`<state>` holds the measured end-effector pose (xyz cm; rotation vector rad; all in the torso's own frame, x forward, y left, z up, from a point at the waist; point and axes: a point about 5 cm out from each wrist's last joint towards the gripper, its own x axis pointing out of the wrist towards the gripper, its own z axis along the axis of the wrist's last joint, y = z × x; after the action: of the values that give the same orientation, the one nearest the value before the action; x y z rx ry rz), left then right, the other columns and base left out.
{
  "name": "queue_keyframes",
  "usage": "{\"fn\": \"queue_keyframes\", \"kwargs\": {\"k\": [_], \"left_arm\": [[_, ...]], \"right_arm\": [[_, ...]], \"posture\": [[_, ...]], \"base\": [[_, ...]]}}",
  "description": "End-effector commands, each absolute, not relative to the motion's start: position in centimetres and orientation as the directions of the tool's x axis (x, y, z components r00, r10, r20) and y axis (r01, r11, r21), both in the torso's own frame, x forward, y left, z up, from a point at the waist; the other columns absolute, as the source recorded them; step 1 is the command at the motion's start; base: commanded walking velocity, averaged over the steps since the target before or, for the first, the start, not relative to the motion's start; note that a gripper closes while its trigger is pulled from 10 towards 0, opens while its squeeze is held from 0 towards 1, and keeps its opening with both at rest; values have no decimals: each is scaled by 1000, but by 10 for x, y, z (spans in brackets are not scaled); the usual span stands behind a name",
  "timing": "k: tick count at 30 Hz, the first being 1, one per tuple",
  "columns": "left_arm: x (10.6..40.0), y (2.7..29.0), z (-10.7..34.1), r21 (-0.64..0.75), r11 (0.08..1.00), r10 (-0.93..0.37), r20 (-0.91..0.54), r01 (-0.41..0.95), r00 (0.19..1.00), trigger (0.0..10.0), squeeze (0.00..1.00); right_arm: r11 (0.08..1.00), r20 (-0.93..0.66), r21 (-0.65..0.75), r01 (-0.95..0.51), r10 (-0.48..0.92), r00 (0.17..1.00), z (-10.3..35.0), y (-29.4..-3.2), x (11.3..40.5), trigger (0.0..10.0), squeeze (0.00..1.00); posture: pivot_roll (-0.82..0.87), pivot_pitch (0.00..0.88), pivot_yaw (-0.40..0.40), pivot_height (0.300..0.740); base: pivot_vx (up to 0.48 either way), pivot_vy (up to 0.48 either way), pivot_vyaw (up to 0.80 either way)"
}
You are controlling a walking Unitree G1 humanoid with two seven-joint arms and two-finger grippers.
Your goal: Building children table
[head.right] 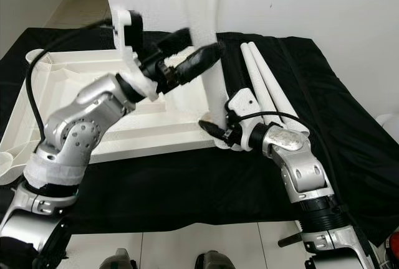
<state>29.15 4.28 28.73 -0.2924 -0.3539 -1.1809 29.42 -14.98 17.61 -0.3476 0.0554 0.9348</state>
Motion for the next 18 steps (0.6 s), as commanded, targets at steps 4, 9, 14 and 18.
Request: {"fn": "queue_keyframes", "kwargs": {"k": [4,9,14,18], "left_arm": [[288,32,290,62,204,-920,353,977,170,10000,0],[292,33,289,27,233,-920,329,972,212,10000,0],[299,37,289,-26,250,-909,336,968,244,0,0],[299,40,291,-18,255,-907,342,967,246,0,0]], "right_arm": [[493,-241,-277,-825,795,557,175,-148,291,10000,0],[493,-244,-274,-826,795,556,174,-148,291,10000,0],[492,-250,-273,-827,794,555,173,-149,292,10000,0],[497,-252,-275,-823,789,560,173,-151,293,10000,0]], "posture": [[49,0,-31,740],[49,0,-31,740],[53,0,-30,740],[55,0,-29,740]], "base": [[0,0,0],[0,0,0],[0,0,0],[0,0,0]]}}
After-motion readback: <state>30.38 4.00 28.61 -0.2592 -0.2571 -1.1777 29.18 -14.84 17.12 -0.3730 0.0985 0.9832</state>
